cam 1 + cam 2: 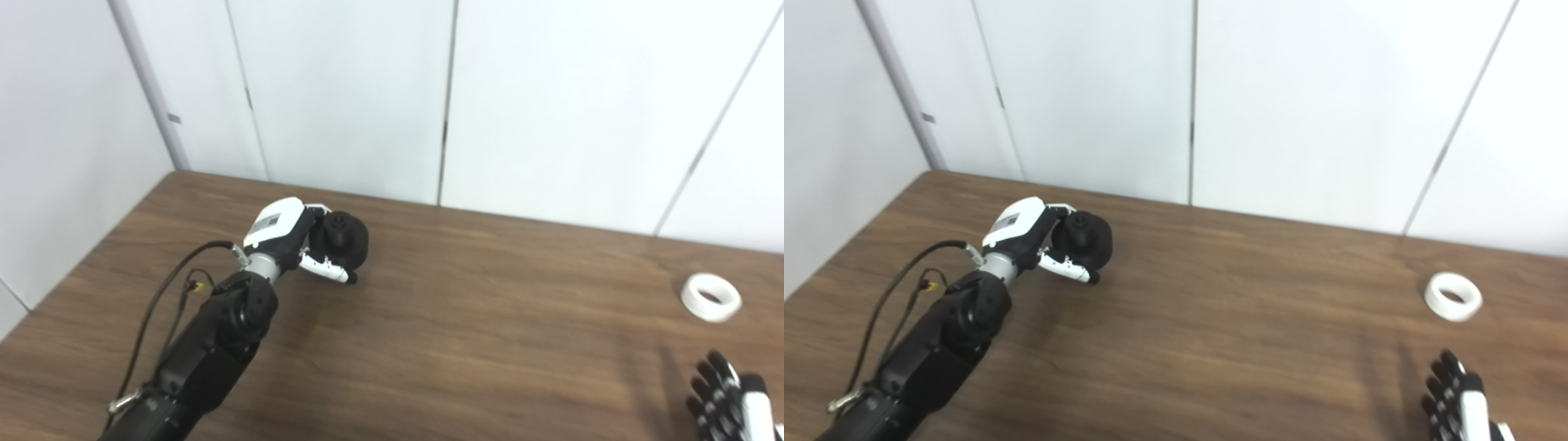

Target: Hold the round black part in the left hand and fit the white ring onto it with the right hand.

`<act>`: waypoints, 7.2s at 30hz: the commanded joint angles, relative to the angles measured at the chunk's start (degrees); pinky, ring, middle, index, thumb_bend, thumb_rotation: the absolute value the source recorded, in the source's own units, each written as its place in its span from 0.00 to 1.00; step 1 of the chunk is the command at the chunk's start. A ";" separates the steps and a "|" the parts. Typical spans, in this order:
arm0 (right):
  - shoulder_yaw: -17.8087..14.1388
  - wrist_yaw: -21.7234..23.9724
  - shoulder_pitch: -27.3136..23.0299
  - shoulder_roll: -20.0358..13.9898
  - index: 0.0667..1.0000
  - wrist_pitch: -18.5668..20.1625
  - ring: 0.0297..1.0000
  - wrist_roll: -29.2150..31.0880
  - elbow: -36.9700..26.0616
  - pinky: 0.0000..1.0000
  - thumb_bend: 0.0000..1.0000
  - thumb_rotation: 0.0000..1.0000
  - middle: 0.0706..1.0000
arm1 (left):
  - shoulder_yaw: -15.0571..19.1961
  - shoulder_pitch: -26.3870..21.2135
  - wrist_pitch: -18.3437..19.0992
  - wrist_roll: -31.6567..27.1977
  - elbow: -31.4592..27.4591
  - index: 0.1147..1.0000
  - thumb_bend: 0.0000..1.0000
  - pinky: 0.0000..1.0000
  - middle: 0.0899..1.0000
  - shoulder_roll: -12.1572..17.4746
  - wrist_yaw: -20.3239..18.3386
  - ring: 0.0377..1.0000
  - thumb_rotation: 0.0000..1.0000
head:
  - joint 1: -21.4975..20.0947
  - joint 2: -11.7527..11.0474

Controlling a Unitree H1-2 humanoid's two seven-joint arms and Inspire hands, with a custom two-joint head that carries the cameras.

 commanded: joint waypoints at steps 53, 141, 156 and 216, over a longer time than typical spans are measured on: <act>6.72 -7.64 -3.42 -1.82 1.00 0.55 1.00 0.86 -3.13 1.00 0.61 1.00 0.95 | -12.76 18.81 -14.68 10.07 -22.00 0.42 0.52 0.96 0.76 -8.24 -18.28 0.88 0.05 | -13.10 10.48; 20.44 17.45 -47.65 -25.93 0.83 -0.91 0.97 -52.72 45.87 0.99 0.88 0.23 0.92 | -9.69 25.60 -27.82 9.32 -12.18 0.42 0.52 0.97 0.79 -6.73 -7.33 0.87 0.06 | -30.24 -8.39; 20.77 14.91 -47.59 -26.08 0.53 -3.13 0.93 -52.05 47.46 0.92 0.66 0.17 0.84 | -10.01 25.91 -26.96 9.38 -13.08 0.42 0.52 0.98 0.79 -6.91 -7.34 0.88 0.06 | -29.77 -7.83; 28.65 41.35 -35.16 -20.08 0.44 -7.73 0.92 -51.04 -8.81 0.96 0.53 0.14 0.78 | -13.76 22.81 -13.68 17.25 -21.89 0.42 0.52 0.96 0.77 -14.16 -16.85 0.88 0.05 | -9.95 11.60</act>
